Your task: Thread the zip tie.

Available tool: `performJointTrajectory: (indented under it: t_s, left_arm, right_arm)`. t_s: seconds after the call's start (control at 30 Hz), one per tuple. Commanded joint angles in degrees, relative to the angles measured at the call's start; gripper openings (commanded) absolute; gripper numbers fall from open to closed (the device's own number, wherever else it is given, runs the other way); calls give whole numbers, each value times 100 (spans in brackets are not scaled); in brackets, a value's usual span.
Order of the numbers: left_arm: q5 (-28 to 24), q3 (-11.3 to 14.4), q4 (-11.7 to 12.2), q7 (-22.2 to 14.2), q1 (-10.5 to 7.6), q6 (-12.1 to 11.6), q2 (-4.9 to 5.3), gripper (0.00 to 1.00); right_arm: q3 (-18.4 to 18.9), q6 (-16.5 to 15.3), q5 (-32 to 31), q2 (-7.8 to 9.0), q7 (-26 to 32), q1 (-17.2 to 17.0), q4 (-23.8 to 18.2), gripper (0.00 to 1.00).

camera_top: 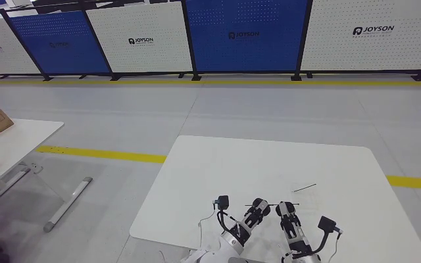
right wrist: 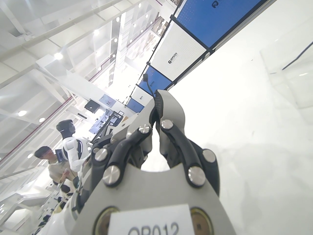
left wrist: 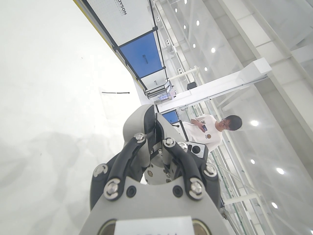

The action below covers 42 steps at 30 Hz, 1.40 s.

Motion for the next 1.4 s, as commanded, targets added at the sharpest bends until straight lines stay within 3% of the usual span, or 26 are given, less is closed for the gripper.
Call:
performJointTrajectory:
  t_s: [0.0,0.5,0.57,0.63,0.73,1.37]
  left_arm:
    - [16,7,-6,1,5,-10,-1,0]
    - [173,55,-83,-32,36,60,-4,0]
    - [193,55,-91,-2,35,78,-6,0]
    - [199,56,-95,16,33,97,-9,0]
    - [181,53,-91,38,17,135,-16,0]
    - [279,59,10,211,2,59,-46,0]
  right_arm:
    - [3,-6,-6,-2,-3,-3,-2,0]
    - [46,27,1,-5,143,-27,-61,0]
    - [70,39,55,-4,193,-31,-81,31]
    - [86,47,80,-4,200,-39,-97,43]
    - [107,61,93,-6,177,-47,-109,47]
    - [225,1,49,-19,-50,-117,-94,10]
